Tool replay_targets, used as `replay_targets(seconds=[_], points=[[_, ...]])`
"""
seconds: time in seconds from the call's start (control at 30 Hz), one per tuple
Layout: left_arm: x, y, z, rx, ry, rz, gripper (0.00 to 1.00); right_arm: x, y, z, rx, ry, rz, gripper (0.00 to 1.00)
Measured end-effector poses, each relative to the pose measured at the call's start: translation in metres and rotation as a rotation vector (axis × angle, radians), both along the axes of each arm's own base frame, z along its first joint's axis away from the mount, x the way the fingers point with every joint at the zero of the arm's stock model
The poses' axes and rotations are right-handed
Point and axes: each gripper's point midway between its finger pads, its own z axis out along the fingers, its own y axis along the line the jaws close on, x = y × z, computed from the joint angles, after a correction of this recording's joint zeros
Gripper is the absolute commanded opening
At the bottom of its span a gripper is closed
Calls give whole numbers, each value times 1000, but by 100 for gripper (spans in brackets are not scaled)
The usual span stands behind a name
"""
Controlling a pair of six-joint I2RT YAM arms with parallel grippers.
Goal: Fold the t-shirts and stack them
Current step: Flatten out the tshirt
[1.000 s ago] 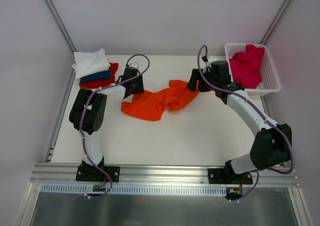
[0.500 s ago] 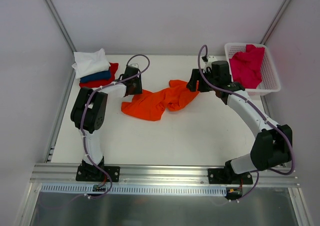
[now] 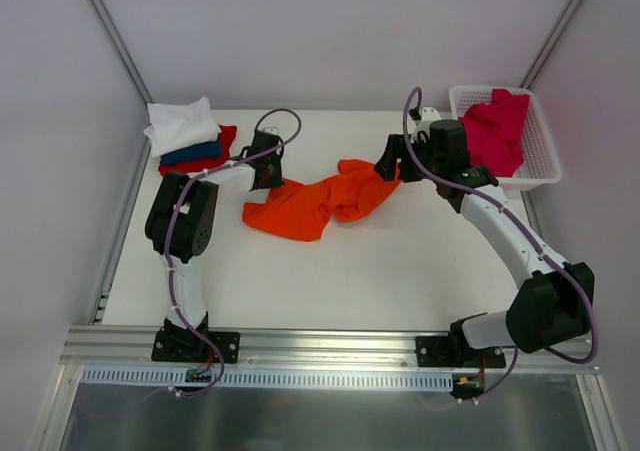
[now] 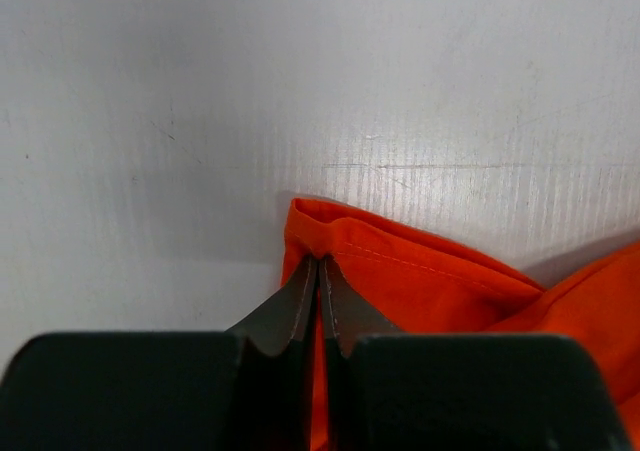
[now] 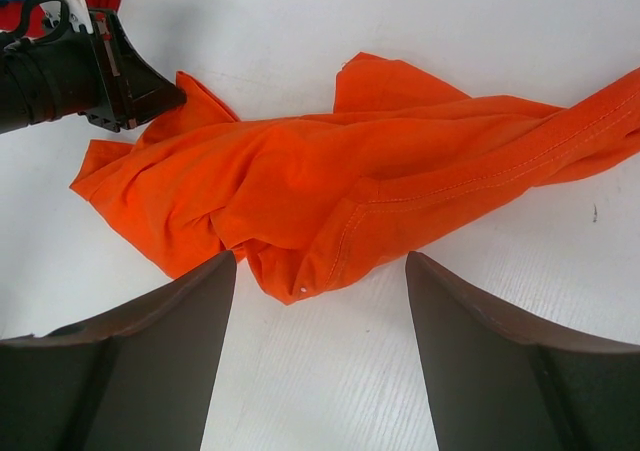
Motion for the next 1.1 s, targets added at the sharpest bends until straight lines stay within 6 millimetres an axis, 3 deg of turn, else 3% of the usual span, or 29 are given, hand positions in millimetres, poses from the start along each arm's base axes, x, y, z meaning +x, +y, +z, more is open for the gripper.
replay_targets(seconds=[0.3, 0.4, 0.67, 0.8, 1.1], points=[[9, 12, 12, 61, -33, 44, 0, -4, -1, -12, -4, 28, -3, 72], [16, 16, 30, 77, -77, 53, 0, -7, -2, -19, -8, 43, -3, 72], [29, 26, 110, 86, -255, 94, 0, -10, -1, -34, -9, 77, 4, 73], [33, 31, 139, 101, -335, 103, 0, -11, 1, -43, -7, 98, 7, 72], [45, 39, 161, 149, -426, 118, 0, -14, 2, -56, -10, 118, 12, 72]])
